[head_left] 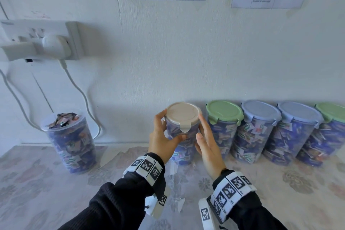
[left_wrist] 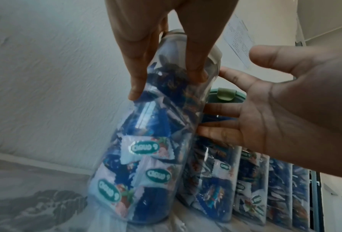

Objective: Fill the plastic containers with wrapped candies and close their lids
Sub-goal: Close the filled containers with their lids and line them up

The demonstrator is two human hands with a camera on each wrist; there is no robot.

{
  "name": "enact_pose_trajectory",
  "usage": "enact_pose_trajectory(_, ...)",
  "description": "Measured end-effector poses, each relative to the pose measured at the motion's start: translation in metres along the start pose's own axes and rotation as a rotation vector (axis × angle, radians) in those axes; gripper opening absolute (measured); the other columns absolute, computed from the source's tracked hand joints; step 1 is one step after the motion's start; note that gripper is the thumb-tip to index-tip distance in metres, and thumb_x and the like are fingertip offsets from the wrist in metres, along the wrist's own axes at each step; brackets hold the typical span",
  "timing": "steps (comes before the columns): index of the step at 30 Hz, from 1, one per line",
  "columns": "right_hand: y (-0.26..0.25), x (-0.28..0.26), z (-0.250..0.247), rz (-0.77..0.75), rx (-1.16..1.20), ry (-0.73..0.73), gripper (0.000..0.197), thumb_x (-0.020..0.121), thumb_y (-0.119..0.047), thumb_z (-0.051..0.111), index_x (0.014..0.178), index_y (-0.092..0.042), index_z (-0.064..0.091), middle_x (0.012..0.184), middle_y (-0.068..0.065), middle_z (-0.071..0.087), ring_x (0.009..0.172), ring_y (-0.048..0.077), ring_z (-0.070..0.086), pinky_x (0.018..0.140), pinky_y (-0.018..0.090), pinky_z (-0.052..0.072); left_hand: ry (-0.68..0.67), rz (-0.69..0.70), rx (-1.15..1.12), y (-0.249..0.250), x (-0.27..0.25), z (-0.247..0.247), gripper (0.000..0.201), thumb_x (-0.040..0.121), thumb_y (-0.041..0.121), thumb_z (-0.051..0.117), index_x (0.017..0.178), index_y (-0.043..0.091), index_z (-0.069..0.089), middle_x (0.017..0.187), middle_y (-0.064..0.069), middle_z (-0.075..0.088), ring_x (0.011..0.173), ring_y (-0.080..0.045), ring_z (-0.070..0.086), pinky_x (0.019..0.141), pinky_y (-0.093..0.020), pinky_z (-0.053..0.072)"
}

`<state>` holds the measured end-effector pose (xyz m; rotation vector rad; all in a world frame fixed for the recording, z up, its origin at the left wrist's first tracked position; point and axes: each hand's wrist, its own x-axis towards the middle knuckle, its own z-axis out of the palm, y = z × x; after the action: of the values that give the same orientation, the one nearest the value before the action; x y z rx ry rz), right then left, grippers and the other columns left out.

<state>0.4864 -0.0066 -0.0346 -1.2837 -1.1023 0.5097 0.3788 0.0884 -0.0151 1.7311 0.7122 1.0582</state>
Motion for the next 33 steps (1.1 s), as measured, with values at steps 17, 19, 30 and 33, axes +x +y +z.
enact_pose_trajectory(17, -0.013, -0.013, 0.032, -0.234, -0.174, 0.317, 0.034, 0.086, -0.043, 0.039, 0.118, -0.044, 0.049, 0.122, -0.02, 0.053, 0.11, -0.002, 0.052, 0.088, 0.01, 0.041, -0.142, -0.068, 0.065, 0.005, -0.002, -0.023, 0.099, 0.079, 0.006, 0.071, 0.147, 0.034, 0.005, 0.13, 0.006, 0.037, 0.119, -0.009, 0.04, 0.096, -0.029, 0.037)
enact_pose_trajectory(19, -0.021, -0.019, 0.051, -0.308, -0.177, 0.326, 0.023, 0.086, -0.035, 0.043, 0.106, -0.037, 0.054, 0.107, -0.014, 0.058, 0.095, 0.004, 0.057, 0.077, 0.01, 0.043, -0.018, -0.038, 0.08, 0.007, -0.007, -0.04, 0.078, 0.081, 0.005, 0.069, 0.14, 0.032, 0.026, 0.125, 0.005, 0.046, 0.111, -0.008, 0.05, 0.092, -0.027, 0.043)
enact_pose_trajectory(30, -0.03, 0.035, 0.203, -0.079, -0.08, -0.12, 0.032, 0.087, -0.033, 0.054, 0.119, -0.031, 0.051, 0.118, -0.009, 0.054, 0.103, 0.006, 0.053, 0.071, 0.008, 0.04, 0.797, -0.06, 0.344, -0.011, -0.018, -0.197, 0.06, 0.073, 0.019, 0.072, 0.124, 0.011, 0.043, 0.132, -0.011, 0.035, 0.127, -0.028, 0.032, 0.105, -0.039, 0.03)
enact_pose_trajectory(33, -0.029, 0.061, 0.242, -0.038, -0.062, -0.271, 0.047, 0.094, -0.032, 0.054, 0.137, -0.03, 0.037, 0.138, -0.011, 0.042, 0.122, 0.001, 0.041, 0.097, 0.018, 0.037, 0.633, -0.137, 0.311, -0.023, -0.01, -0.237, 0.078, 0.074, 0.03, 0.075, 0.138, 0.02, 0.032, 0.144, -0.01, 0.028, 0.133, -0.025, 0.029, 0.106, -0.034, 0.025)
